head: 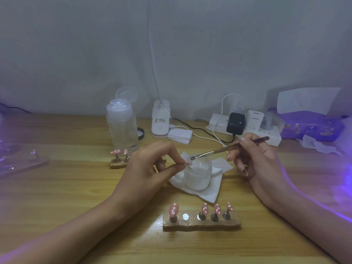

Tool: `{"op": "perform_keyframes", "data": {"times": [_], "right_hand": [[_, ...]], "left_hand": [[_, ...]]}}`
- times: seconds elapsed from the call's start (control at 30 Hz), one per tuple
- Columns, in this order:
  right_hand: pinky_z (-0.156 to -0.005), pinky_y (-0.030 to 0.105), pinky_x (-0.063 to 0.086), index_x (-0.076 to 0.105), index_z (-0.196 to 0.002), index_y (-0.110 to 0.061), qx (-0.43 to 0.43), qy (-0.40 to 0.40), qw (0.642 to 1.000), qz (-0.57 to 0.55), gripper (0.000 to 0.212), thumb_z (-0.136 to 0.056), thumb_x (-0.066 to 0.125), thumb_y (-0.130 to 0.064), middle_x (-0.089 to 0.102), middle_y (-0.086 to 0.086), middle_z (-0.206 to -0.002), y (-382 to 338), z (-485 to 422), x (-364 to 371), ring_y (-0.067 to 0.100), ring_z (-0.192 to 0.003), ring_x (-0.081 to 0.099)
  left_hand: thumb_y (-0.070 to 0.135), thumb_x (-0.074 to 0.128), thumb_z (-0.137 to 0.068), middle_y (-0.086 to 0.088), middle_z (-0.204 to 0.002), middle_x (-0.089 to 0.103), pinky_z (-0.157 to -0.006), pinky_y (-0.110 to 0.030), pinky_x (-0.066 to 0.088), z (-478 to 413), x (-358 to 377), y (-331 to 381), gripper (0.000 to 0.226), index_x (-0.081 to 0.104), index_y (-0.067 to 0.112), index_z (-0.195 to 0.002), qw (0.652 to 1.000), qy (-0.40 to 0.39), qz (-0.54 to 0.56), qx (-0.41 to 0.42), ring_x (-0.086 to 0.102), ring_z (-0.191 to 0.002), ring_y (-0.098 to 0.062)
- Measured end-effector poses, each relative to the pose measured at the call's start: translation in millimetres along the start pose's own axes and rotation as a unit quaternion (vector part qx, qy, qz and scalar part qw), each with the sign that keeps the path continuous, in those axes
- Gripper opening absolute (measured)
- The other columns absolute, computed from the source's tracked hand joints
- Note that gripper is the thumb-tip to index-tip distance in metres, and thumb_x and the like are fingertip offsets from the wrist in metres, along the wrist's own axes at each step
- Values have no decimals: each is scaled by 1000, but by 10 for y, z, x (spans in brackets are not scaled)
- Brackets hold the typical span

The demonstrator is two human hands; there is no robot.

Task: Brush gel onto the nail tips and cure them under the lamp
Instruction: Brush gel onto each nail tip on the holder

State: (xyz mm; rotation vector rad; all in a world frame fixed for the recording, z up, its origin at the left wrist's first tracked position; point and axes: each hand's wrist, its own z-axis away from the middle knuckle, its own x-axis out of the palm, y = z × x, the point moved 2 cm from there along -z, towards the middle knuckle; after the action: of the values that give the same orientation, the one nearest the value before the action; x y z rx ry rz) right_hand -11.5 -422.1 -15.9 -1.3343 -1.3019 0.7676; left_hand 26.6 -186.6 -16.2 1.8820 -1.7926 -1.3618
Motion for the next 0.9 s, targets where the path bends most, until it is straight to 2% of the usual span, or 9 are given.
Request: {"op": "perform_keyframes", "data": {"times": [0.17,0.33,0.43,0.5,0.73,0.83,0.9], "right_hand": [[-39,16,33,55,-77,-23,5,-24,1000,12,18,-87,57,-37,67,9,-66,14,-2,17,11,-42,44],[-38,17,26,59,-70,-28,12,11,1000,0,16,-83,59,-37,68,6,-65,-2,-14,8,9,-41,42],[-39,18,25,58,-74,-25,19,-9,1000,22,19,-91,56,-34,68,9,-66,9,-18,24,10,-41,41],[-39,18,24,53,-79,-20,25,6,999,20,17,-93,54,-30,68,9,-65,18,-21,9,10,-41,40],[-38,18,25,52,-79,-18,14,-4,1000,26,19,-85,57,-35,68,9,-65,6,-21,20,10,-41,41],[-40,20,25,52,-78,-20,9,9,1000,8,18,-83,58,-36,67,8,-64,7,-16,-4,9,-41,40],[-41,20,26,53,-78,-21,4,-14,1000,15,18,-85,58,-38,67,8,-65,5,-5,14,10,-42,42]], "left_hand": [[13,79,-82,7,-85,66,-54,-16,43,-3,-2,-5,11,69,18,-82,1000,-4,3,-4,53,-55,-13],[13,79,-81,11,-81,64,-56,-13,37,8,-8,5,10,70,17,-81,1000,-7,7,-5,43,-52,-9],[12,79,-81,9,-77,62,-55,-15,35,5,-4,5,11,70,18,-81,1000,-8,8,-5,40,-52,-14],[12,79,-82,11,-75,61,-55,-15,34,5,-4,-3,11,69,18,-81,1000,-6,10,-5,39,-52,-16],[14,79,-82,6,-70,58,-53,-17,35,4,-8,-17,10,70,17,-81,1000,-7,16,-3,39,-51,-19],[17,78,-82,3,-76,62,-53,-19,37,-1,-8,-20,8,70,18,-82,1000,-9,10,0,41,-52,-21],[17,78,-81,2,-76,62,-53,-19,36,2,-2,-14,9,69,19,-81,1000,-8,5,6,41,-52,-20]]}}
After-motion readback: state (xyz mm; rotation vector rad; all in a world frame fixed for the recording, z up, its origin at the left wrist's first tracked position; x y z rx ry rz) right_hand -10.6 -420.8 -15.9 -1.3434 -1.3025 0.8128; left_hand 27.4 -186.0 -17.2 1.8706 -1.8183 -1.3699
